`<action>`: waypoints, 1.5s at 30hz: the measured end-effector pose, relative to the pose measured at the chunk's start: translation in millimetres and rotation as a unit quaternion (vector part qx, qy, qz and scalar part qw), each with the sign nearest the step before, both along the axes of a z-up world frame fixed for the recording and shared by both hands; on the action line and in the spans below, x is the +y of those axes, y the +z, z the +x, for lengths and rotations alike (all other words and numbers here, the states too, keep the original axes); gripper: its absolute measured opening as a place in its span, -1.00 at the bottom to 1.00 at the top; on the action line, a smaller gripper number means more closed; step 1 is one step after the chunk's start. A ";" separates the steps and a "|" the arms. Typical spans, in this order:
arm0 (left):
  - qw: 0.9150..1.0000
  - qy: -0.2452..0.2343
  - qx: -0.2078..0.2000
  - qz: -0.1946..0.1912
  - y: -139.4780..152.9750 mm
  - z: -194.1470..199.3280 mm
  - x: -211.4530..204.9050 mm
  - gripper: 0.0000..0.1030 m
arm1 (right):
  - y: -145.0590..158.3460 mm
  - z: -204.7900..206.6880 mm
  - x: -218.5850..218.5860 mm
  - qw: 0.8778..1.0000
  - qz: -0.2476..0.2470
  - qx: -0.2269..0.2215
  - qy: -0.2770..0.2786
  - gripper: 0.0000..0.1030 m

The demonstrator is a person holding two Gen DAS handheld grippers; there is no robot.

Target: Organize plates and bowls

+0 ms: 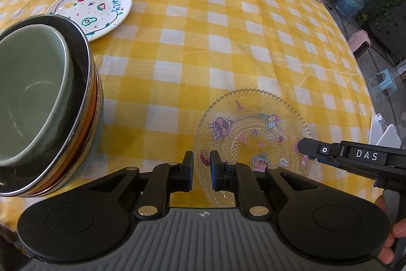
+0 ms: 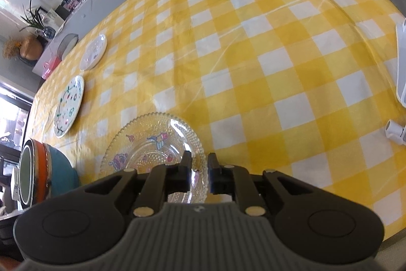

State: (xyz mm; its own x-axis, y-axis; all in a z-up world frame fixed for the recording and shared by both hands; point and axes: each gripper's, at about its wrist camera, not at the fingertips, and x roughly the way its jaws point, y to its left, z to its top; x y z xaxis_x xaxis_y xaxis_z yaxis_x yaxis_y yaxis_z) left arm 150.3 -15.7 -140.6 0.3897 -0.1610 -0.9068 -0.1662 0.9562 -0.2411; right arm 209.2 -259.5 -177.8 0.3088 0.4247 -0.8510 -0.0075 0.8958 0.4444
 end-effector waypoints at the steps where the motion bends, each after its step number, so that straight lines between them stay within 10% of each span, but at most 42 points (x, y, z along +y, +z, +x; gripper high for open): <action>1: 1.000 -0.001 0.001 0.002 -0.9 -0.2 -0.2 -0.73 | 0.6 -0.4 1.9 1.000 -0.005 -0.002 0.003 -0.77; 32: 0.993 -0.093 -0.074 0.020 67.5 4.2 -3.3 -0.32 | 38.7 -8.8 11.3 0.992 -0.016 -0.120 -0.030 -0.13; 45: 0.979 -0.138 -0.117 0.100 115.0 23.8 42.1 -0.32 | 48.9 5.2 55.0 0.989 -0.015 -0.146 -0.025 -0.10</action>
State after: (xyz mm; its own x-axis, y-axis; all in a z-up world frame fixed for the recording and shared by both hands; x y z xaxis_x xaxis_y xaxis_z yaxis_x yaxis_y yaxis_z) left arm 174.2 26.4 -25.5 0.5572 -0.1180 -0.8220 0.1415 0.9889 -0.0460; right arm 214.4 -204.5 -129.0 0.5629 0.3779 -0.7351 -0.0865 0.9114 0.4023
